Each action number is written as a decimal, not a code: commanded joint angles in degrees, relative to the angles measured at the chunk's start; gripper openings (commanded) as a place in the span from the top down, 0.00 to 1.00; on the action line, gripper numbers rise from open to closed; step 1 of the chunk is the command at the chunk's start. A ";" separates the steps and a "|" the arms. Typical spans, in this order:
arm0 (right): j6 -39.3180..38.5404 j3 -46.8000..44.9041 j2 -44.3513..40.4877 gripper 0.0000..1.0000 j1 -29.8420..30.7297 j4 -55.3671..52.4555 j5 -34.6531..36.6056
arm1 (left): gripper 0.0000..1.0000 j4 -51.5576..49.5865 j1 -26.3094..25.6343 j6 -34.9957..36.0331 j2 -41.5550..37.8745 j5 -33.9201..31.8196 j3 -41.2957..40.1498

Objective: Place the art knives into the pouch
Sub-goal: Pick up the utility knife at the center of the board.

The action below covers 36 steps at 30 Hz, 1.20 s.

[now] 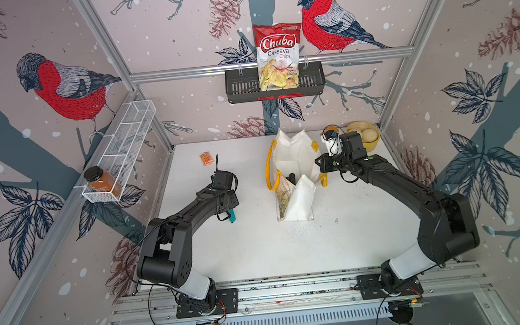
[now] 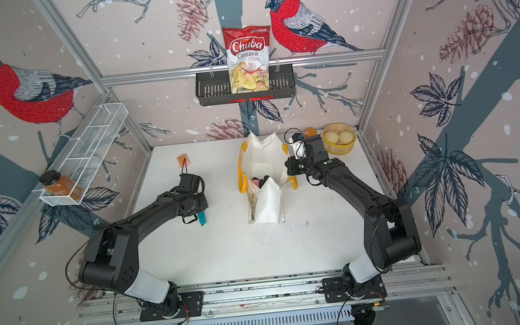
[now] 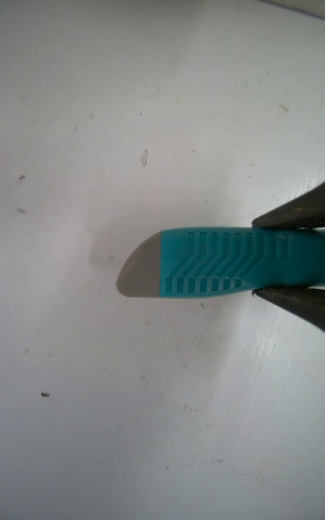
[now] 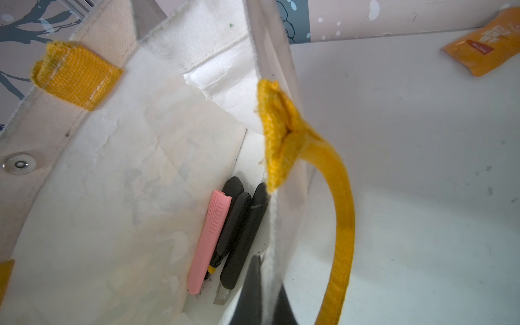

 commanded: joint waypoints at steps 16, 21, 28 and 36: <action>0.22 1.76 0.58 1.00 1.14 -0.79 0.51 | 0.72 -12.04 -10.76 4.39 5.73 -1.96 33.56; 0.34 2.08 0.63 1.00 1.23 -0.76 0.42 | 0.72 -13.64 -13.35 5.56 7.66 -2.50 41.29; 0.44 2.15 0.63 1.00 1.38 -0.76 0.20 | 0.73 -14.25 -18.79 6.67 10.95 -3.78 49.44; 0.40 2.15 0.36 1.00 1.43 -1.03 0.50 | 0.72 -14.67 -24.11 8.36 15.61 -4.60 59.64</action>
